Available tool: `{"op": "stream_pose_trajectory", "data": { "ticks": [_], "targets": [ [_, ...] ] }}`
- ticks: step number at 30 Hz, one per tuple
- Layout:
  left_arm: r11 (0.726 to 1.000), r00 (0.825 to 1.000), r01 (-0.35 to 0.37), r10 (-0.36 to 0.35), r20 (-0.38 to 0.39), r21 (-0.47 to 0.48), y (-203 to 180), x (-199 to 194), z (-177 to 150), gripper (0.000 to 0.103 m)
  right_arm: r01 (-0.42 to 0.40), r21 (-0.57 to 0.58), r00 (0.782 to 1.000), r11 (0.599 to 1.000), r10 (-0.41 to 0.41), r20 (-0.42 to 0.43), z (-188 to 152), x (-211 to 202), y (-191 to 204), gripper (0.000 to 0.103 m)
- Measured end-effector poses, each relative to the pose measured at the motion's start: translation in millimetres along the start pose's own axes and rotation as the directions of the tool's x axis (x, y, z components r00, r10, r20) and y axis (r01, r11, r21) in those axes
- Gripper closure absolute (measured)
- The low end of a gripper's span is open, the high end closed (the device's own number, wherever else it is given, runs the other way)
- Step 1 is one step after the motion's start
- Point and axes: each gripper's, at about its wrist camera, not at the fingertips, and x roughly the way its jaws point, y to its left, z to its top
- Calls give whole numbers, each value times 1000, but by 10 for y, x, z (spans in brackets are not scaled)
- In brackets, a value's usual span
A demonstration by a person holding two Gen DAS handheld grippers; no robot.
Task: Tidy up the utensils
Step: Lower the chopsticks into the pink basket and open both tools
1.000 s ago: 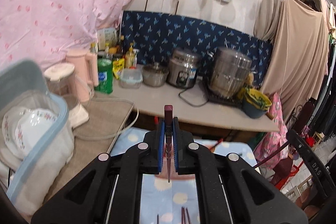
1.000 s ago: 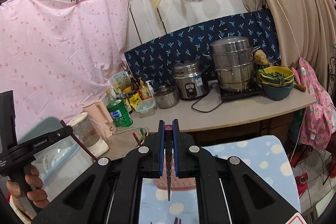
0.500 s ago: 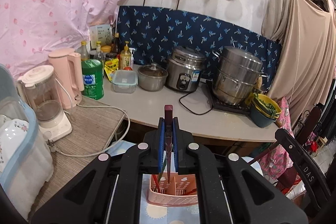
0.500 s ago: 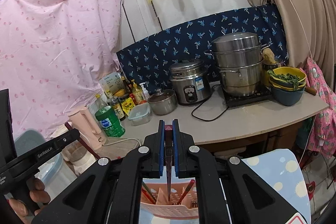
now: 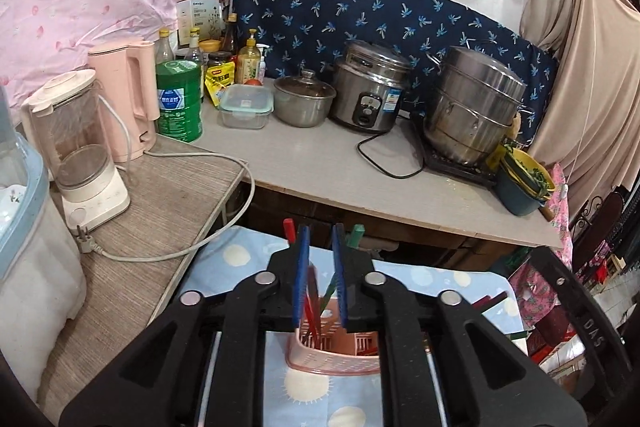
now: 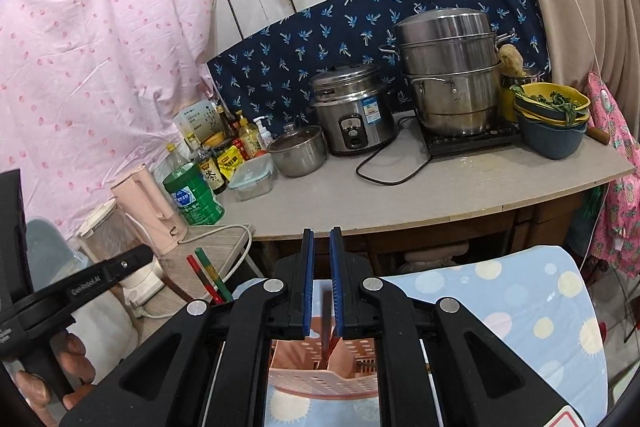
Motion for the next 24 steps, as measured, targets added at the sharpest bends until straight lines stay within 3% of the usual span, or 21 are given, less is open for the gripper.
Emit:
{"op": "stream_pose_trajectory", "data": {
  "ticks": [2,6,10,24],
  "targets": [
    [1000,1000,-9,9,-4,-3,28,-35,-21,71,-7,2,1000,1000,7,7,5,-59,2,92],
    [1000,1000,-16,16,7,7,63,-213,-61,67,-15,-16,1000,1000,15,27,5,-284,58,88],
    [999,999,-28,27,30,26,74,-477,-126,52,-24,-49,999,999,26,43,-34,-560,148,82],
    [995,997,-69,66,46,66,116,-1207,-566,48,-49,-113,997,992,55,47,-471,-1367,390,82]
  ]
}}
